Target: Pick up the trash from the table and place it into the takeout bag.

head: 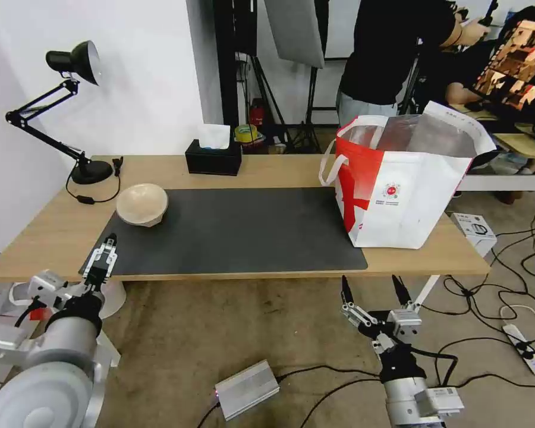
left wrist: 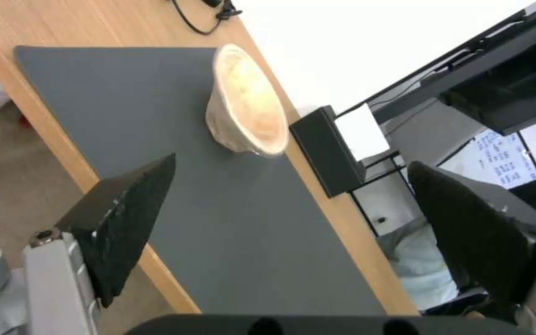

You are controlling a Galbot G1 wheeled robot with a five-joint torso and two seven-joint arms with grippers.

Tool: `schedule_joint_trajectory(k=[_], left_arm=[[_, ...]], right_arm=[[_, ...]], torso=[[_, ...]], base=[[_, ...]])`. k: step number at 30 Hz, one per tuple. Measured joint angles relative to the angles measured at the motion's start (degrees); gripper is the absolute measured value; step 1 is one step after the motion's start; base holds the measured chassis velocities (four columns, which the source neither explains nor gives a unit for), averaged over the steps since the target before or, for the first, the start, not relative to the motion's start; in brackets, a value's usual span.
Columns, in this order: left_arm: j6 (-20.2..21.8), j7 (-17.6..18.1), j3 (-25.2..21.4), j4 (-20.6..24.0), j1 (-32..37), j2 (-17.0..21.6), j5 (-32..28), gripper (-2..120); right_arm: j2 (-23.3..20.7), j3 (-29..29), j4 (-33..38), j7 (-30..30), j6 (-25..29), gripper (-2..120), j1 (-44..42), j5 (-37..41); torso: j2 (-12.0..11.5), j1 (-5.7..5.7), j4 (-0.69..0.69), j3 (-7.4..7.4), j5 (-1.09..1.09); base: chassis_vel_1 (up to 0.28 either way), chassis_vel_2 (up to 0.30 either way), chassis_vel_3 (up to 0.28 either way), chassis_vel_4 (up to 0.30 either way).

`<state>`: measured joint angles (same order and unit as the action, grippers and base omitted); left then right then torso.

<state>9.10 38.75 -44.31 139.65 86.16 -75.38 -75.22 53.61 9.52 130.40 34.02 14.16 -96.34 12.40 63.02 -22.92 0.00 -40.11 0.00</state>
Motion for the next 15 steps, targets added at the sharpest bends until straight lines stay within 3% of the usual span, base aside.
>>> schedule_joint_trajectory(k=[15], left_arm=[[0.00,6.52,0.55,-4.03,-8.00,4.36,-11.30,100]], right_arm=[[0.00,0.00,0.00,0.00,0.00,100,0.00,0.00]], torso=[[0.00,0.00,0.00,0.00,0.00]], base=[[0.000,0.000,0.000,0.000]])
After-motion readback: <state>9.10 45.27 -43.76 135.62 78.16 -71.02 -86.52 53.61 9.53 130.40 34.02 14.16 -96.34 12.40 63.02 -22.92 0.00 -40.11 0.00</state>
